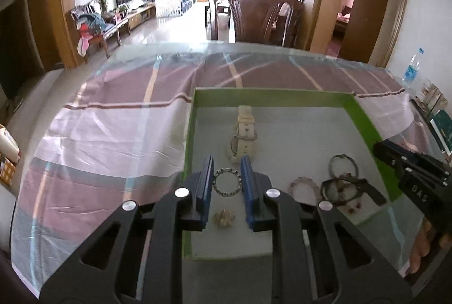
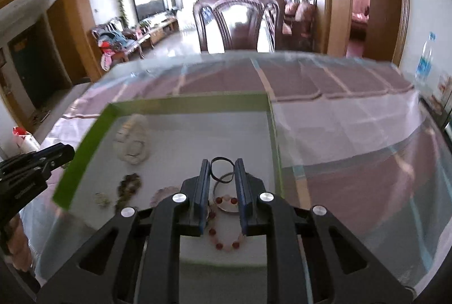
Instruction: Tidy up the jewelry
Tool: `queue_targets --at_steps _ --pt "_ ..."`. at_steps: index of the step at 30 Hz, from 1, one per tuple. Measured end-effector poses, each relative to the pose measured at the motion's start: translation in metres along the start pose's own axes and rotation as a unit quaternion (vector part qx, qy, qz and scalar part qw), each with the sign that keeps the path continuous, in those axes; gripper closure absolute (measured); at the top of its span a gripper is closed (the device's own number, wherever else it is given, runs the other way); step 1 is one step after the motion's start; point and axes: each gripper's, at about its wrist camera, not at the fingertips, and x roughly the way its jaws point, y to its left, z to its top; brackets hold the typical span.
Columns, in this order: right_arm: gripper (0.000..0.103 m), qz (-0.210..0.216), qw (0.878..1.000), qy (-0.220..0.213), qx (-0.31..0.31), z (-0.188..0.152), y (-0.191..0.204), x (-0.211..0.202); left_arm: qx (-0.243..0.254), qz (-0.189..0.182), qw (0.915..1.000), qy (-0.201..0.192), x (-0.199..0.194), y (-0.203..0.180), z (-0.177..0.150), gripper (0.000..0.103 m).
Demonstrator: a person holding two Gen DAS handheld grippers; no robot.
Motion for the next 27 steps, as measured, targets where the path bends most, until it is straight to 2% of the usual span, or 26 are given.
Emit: queue_targets --at_steps 2,4,5,7,8,9,12,14,15,17,19,22,23,25,27 --pt "0.085 0.001 1.0 0.01 -0.001 -0.002 0.0 0.01 -0.008 0.008 0.9999 0.008 0.012 0.002 -0.001 0.083" --pt "0.084 0.002 1.0 0.014 -0.006 -0.005 0.001 0.012 -0.014 0.001 0.9999 0.01 0.02 0.005 -0.001 0.083" --pt "0.083 0.004 1.0 0.012 -0.008 -0.005 0.001 0.011 -0.017 -0.002 0.9998 0.007 0.021 0.005 -0.001 0.076" --pt "0.058 0.014 1.0 0.001 -0.008 -0.005 0.001 0.002 -0.017 -0.005 0.9998 -0.001 0.018 0.005 -0.001 0.063" --pt "0.05 0.019 1.0 -0.013 -0.003 -0.005 -0.001 -0.007 -0.015 -0.004 0.9999 -0.005 0.015 0.005 -0.002 0.06" --pt "0.048 0.019 1.0 -0.021 0.0 -0.007 -0.001 -0.015 -0.013 -0.002 0.9999 -0.01 0.01 0.004 -0.002 0.059" --pt "0.038 0.029 0.999 -0.04 -0.007 -0.011 0.0 -0.041 -0.005 0.006 0.9996 -0.025 -0.011 0.002 -0.006 0.048" --pt "0.024 0.028 0.998 -0.051 -0.018 -0.018 0.003 -0.06 -0.001 0.022 0.9988 -0.043 -0.027 0.002 -0.011 0.036" --pt "0.021 0.024 0.998 -0.058 -0.024 -0.024 0.005 -0.071 0.0 0.034 0.9979 -0.056 -0.04 0.001 -0.018 0.034" --pt "0.011 0.024 0.997 -0.065 -0.033 -0.035 0.008 -0.088 -0.003 0.046 0.9965 -0.07 -0.059 -0.001 -0.03 0.021" --pt "0.003 0.033 0.995 -0.082 -0.04 -0.052 0.011 -0.107 -0.002 0.051 0.9945 -0.092 -0.08 -0.002 -0.045 0.015" --pt "0.003 0.018 0.994 -0.097 -0.052 -0.074 0.015 -0.118 0.007 0.058 0.9897 -0.13 -0.103 -0.01 -0.066 0.004" --pt "0.003 0.01 0.994 -0.098 -0.056 -0.079 0.015 -0.12 0.006 0.067 0.9873 -0.144 -0.107 -0.013 -0.073 0.004" --pt "0.003 -0.005 0.992 -0.108 -0.06 -0.089 0.016 -0.117 0.008 0.066 0.9863 -0.151 -0.108 -0.016 -0.082 0.004" --pt "0.003 -0.021 0.991 -0.126 -0.049 -0.095 0.014 -0.114 0.009 0.063 0.9882 -0.139 -0.103 -0.018 -0.087 0.004"
